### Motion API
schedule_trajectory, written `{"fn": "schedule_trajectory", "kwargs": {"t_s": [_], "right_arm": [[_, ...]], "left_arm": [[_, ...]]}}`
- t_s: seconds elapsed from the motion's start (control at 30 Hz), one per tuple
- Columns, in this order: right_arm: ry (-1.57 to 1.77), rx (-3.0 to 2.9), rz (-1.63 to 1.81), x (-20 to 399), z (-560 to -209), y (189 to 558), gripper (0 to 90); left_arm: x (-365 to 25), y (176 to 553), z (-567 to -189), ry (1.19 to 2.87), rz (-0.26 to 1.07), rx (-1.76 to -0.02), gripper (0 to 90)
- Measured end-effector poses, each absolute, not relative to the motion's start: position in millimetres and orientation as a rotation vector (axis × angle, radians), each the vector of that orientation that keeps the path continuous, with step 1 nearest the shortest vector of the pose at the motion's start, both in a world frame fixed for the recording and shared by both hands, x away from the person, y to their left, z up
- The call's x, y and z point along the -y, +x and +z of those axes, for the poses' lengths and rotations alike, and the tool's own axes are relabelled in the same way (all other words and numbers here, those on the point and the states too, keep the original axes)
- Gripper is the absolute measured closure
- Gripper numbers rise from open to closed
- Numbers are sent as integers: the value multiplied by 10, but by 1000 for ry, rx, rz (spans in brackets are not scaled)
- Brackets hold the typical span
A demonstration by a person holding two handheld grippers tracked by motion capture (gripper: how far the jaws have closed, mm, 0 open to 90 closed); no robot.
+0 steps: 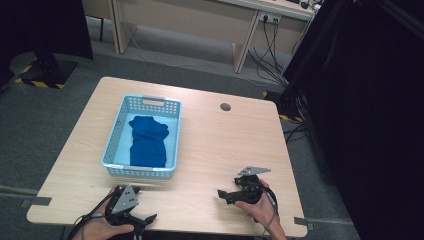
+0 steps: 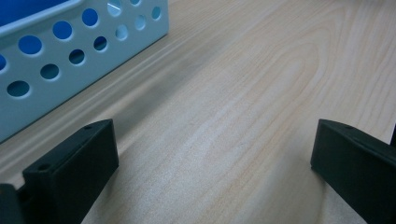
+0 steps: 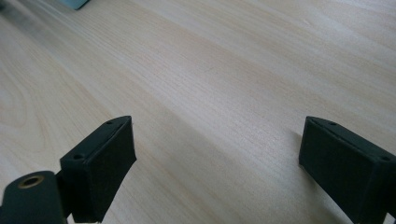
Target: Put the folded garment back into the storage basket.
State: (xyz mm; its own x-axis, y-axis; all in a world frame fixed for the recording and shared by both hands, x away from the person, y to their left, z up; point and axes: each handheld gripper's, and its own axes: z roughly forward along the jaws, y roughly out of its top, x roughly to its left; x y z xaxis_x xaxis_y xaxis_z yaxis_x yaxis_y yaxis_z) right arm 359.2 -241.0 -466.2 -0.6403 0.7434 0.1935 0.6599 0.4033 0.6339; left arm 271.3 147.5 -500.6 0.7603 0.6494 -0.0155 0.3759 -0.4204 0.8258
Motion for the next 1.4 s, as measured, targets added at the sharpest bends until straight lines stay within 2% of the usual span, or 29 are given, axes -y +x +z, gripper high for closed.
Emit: {"fn": "schedule_trajectory", "kwargs": {"t_s": [1.4], "right_arm": [[1283, -2506, 1069, 2567, -4672, 3362, 111]], "left_arm": [[-1475, 2713, -5005, 2057, 385, -769, 0]]}}
